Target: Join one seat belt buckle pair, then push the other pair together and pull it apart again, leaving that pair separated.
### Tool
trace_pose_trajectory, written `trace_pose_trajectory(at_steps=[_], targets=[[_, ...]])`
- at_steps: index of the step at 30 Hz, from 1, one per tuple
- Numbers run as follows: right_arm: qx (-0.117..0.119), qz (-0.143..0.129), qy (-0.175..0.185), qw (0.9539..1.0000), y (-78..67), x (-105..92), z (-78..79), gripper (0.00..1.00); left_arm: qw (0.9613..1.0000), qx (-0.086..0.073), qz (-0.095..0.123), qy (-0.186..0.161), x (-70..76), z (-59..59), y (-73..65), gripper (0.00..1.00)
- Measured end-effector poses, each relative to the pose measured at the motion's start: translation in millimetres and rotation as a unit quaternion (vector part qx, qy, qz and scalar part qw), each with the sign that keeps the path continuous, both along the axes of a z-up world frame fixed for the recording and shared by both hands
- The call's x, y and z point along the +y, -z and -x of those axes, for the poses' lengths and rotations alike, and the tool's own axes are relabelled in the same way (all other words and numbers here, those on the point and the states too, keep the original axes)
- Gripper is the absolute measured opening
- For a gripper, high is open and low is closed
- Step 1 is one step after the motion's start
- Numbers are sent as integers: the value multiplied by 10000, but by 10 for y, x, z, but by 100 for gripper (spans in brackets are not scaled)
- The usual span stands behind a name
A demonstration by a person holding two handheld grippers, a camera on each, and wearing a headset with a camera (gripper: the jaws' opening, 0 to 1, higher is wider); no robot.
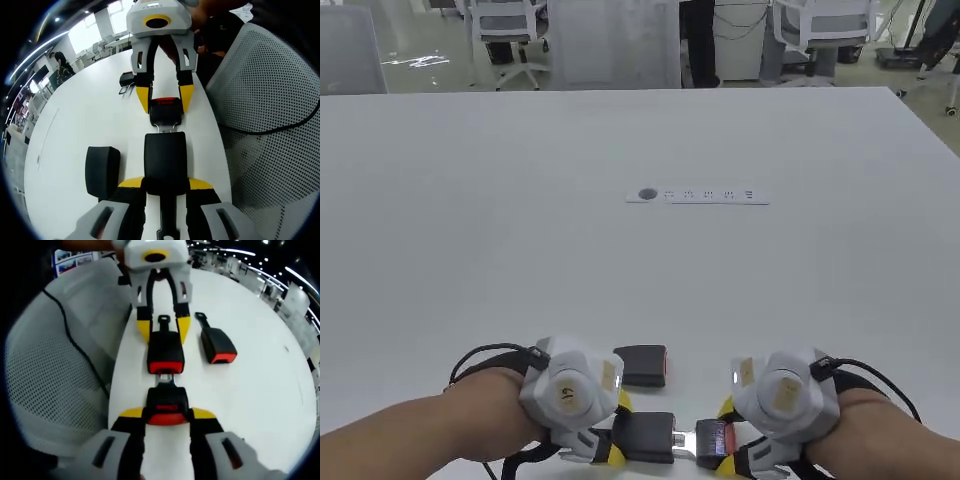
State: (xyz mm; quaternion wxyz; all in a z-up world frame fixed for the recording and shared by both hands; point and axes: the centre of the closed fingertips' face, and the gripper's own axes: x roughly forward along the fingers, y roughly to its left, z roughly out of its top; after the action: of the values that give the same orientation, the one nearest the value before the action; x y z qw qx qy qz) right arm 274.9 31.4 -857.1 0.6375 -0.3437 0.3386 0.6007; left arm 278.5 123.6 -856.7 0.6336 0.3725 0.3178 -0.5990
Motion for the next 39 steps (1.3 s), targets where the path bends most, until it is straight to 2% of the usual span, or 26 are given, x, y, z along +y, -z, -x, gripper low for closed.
trace_pose_trajectory(at_steps=[20,26,35,38,39], targets=[[76,-29,102,9999,8,92,5,31,9999,94,-37,7,-4,9,-1,30],[31,45,82,10000,6,108,10,31,9999,92,-71,-12,6,7,10,30],[22,-1,44,10000,1,179,0,31,9999,107,-42,-56,15,8,11,30],[44,-54,93,9999,0,217,2,31,9999,109,-80,-21,11,9,11,30],[-20,-34,83,10000,-4,237,-28,31,9998,115,-162,-48,43,5,13,30]])
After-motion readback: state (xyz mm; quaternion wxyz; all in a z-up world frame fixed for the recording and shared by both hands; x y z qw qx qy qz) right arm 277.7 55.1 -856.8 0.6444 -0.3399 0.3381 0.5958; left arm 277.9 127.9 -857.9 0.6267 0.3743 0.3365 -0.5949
